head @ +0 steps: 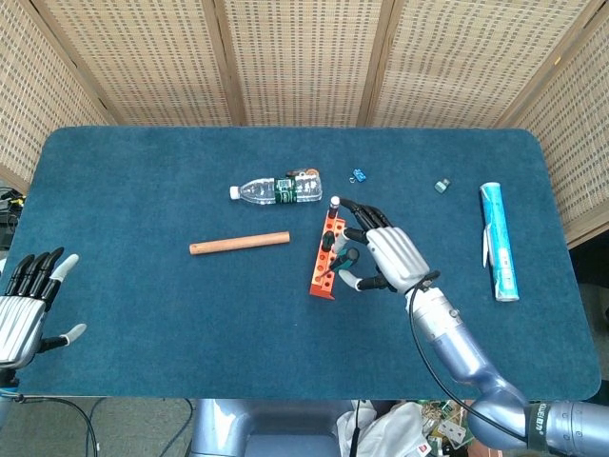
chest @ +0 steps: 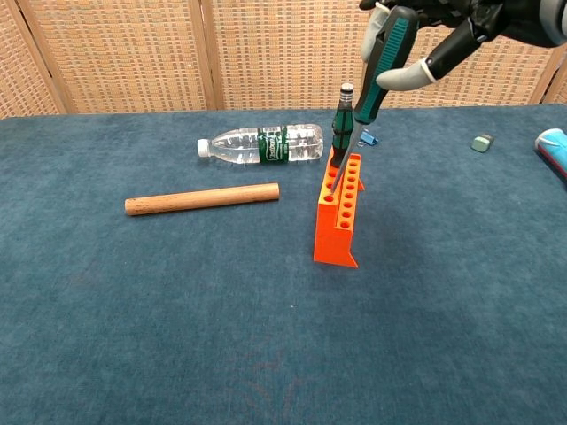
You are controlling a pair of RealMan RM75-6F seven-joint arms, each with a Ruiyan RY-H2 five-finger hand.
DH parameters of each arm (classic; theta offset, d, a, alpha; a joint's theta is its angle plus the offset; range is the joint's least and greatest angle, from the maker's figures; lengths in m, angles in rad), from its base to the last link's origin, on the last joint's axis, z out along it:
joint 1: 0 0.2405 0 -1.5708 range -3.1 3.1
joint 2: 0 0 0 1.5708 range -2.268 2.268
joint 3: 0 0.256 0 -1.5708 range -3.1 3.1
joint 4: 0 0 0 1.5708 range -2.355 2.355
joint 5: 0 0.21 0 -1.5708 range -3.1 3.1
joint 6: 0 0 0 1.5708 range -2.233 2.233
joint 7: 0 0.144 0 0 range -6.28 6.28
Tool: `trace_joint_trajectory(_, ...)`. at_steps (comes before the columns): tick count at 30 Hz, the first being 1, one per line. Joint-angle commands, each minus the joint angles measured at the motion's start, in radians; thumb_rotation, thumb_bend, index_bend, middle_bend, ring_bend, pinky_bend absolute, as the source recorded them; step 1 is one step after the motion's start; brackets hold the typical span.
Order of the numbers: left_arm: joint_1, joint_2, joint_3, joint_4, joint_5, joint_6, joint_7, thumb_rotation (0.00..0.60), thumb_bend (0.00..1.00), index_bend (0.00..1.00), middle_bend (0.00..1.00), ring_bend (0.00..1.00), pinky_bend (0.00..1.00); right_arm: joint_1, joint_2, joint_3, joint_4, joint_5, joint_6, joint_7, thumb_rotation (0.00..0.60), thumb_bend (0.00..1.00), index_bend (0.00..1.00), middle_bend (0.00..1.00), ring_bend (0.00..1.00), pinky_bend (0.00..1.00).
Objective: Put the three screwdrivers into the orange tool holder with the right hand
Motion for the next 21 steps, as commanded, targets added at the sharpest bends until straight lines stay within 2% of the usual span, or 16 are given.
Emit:
trace_joint_trajectory(1, 0.000, 0.000, 0.000, 0.000, 0.000, 0.000, 0.000, 0.600, 0.00, 0.00, 0.00, 0.00, 0.00, -0.002, -0.002, -0.006, 0.009, 0.000, -0.003, 0.005, 0.600, 0.41, 0.64, 0.02, 0.00, 0.00)
trace_joint_trajectory(21, -0.001, -0.004, 0.000, 0.002, -0.001, -0.003, 0.006, 0.600, 0.00, 0.00, 0.00, 0.00, 0.00, 0.009, -0.020, -0.026, 0.047, -0.006, -0.016, -0.007, 0.600, 0.40, 0.64, 0.02, 0.00, 0.00)
